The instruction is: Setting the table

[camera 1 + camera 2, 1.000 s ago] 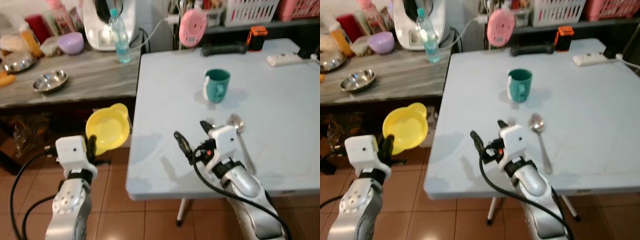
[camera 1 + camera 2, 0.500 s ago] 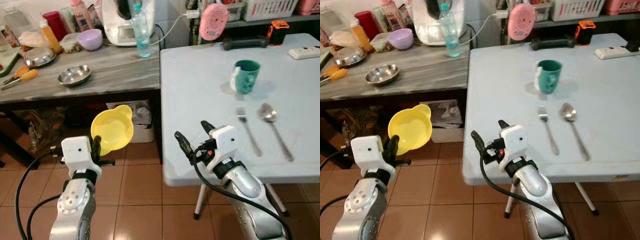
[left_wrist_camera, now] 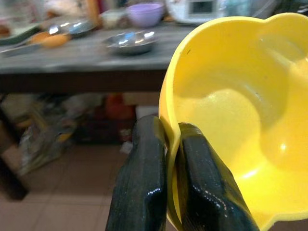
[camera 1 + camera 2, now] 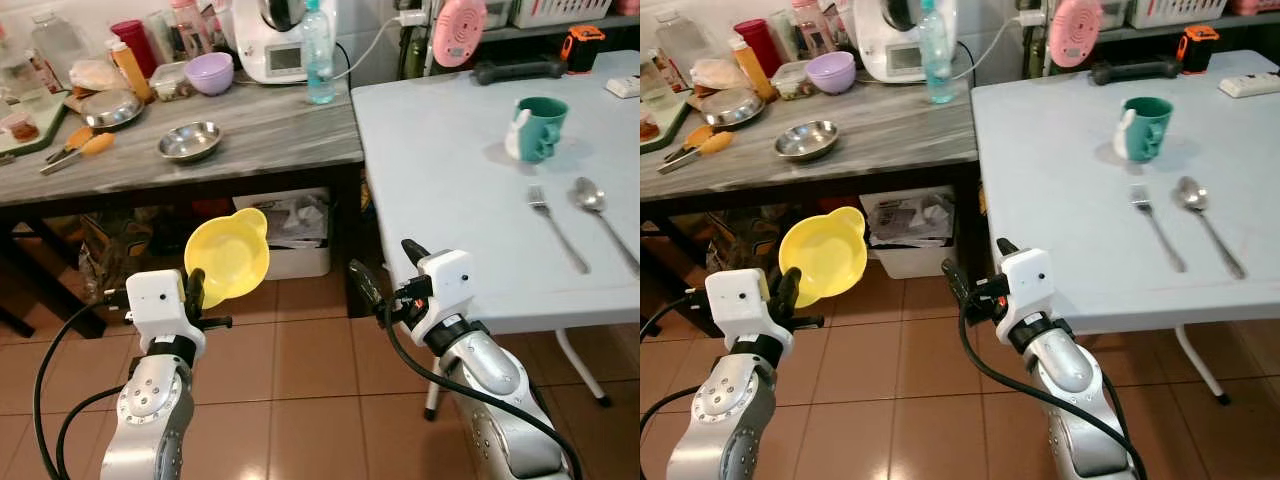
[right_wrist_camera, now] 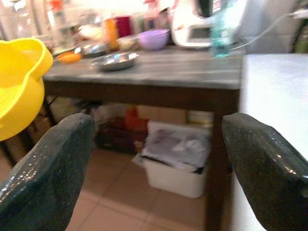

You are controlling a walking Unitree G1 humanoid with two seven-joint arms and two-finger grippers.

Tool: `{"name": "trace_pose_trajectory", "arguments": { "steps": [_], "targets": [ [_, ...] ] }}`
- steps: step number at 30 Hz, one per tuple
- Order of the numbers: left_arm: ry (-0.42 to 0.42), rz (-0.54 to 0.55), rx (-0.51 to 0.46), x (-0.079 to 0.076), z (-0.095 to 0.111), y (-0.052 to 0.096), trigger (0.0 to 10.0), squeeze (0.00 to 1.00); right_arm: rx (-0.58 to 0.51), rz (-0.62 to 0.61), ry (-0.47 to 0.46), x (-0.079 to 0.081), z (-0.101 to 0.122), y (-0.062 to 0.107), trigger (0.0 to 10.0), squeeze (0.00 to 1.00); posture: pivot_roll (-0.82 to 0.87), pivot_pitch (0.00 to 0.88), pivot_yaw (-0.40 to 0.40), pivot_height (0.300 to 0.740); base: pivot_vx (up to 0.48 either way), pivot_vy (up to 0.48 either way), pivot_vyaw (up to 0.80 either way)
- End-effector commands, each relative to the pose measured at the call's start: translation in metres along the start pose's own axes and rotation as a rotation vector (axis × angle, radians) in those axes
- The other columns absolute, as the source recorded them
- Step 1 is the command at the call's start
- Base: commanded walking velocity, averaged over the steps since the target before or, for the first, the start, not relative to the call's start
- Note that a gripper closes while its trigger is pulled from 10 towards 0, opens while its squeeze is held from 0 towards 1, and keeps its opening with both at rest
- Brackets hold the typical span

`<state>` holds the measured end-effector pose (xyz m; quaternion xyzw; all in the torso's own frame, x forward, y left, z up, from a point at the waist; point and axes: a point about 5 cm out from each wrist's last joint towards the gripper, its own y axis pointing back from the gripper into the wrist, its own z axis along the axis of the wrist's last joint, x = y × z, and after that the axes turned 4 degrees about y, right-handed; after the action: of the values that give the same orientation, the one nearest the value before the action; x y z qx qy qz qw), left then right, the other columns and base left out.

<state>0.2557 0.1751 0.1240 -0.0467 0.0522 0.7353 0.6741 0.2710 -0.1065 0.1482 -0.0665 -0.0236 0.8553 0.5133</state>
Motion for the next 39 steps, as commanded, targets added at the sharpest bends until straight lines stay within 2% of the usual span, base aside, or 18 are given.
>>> {"name": "trace_pose_trajectory", "arguments": {
  "steps": [1, 13, 17, 28, 39],
  "targets": [
    [-0.020, 0.022, 0.000, 0.009, 0.001, 0.001, 10.0, 0.00, -0.018, 0.021, 0.001, 0.005, 0.004, -0.003, 10.0, 0.00, -0.17, 0.103, 0.141, 0.740, 0.000, 0.454, -0.44],
    [-0.021, 0.020, -0.001, 0.006, 0.001, -0.001, 10.0, 0.00, -0.020, 0.018, -0.001, 0.005, 0.004, -0.004, 10.0, 0.00, -0.17, 0.101, 0.142, 0.740, 0.000, 0.429, -0.65],
    [-0.034, 0.011, -0.016, 0.004, 0.003, -0.001, 10.0, 0.00, -0.022, 0.020, 0.006, 0.005, 0.004, -0.004, 10.0, 0.00, -0.17, 0.101, 0.142, 0.740, 0.000, 0.000, 0.00],
    [0.008, -0.034, -0.045, -0.002, 0.006, -0.002, 10.0, 0.00, -0.033, 0.026, 0.020, 0.004, 0.005, -0.005, 10.0, 0.00, -0.17, 0.097, 0.136, 0.740, 0.000, 0.000, 0.00],
    [0.017, -0.033, -0.048, -0.004, 0.007, -0.004, 10.0, 0.00, -0.044, 0.033, 0.028, 0.004, 0.007, -0.005, 10.0, 0.00, -0.17, 0.097, 0.136, 0.740, 0.073, 0.000, 0.00]
  ]
}}
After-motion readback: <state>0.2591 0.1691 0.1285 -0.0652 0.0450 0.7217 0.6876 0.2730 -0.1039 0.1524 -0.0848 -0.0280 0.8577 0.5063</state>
